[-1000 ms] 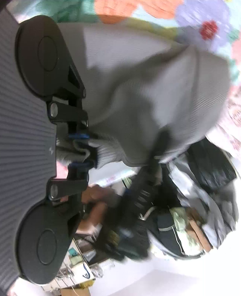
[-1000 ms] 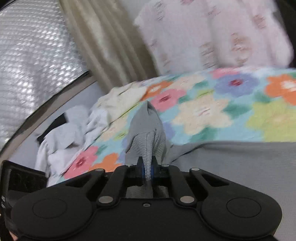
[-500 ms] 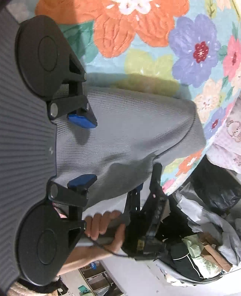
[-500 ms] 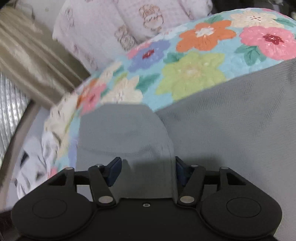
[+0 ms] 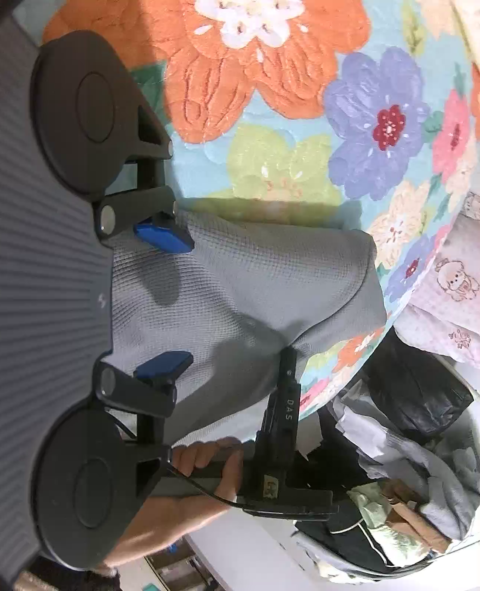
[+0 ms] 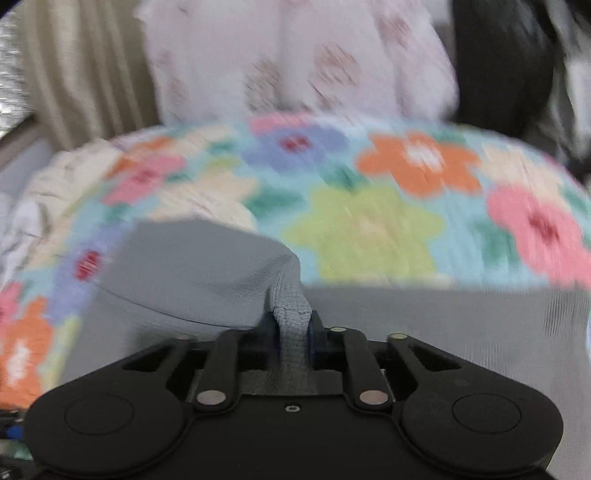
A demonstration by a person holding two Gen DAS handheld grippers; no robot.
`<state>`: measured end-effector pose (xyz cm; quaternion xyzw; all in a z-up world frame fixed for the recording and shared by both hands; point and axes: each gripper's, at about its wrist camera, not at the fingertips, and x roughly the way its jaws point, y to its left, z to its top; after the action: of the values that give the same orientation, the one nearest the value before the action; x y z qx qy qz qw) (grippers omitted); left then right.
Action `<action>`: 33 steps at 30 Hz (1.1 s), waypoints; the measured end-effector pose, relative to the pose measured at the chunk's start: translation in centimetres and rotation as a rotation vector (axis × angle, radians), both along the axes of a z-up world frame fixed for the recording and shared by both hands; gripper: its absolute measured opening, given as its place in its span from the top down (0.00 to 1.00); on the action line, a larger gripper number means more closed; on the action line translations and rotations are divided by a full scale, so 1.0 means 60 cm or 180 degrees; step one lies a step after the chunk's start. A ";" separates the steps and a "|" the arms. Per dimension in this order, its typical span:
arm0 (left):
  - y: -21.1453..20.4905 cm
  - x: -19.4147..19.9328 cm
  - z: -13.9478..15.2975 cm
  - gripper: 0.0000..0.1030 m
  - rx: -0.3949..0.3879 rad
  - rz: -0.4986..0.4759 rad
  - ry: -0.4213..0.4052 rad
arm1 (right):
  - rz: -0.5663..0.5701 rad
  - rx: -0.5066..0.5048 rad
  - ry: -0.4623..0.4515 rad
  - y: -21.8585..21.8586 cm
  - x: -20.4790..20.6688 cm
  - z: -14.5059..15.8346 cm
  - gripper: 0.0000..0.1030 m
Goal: Fold clothes
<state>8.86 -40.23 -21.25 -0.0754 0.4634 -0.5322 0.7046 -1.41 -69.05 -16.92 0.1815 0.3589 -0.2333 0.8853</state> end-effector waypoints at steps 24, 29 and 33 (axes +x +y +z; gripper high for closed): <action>0.004 -0.031 0.011 0.33 0.0820 -0.0047 -0.0445 | -0.0414 0.0505 0.0486 0.072 -0.179 -0.001 0.74; 0.015 -0.065 0.077 0.36 0.0373 -0.0143 -0.0745 | -0.1260 0.0936 -0.0249 0.035 -0.292 0.044 0.43; -0.030 -0.109 0.111 0.38 0.0046 -0.0568 -0.0807 | -0.1953 0.1322 -0.0483 0.025 -0.407 0.034 0.36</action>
<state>2.31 -42.04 -14.59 0.0390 0.3795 -0.5946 0.7078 -25.82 -67.57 -14.88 0.4729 0.2609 -0.3957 0.7428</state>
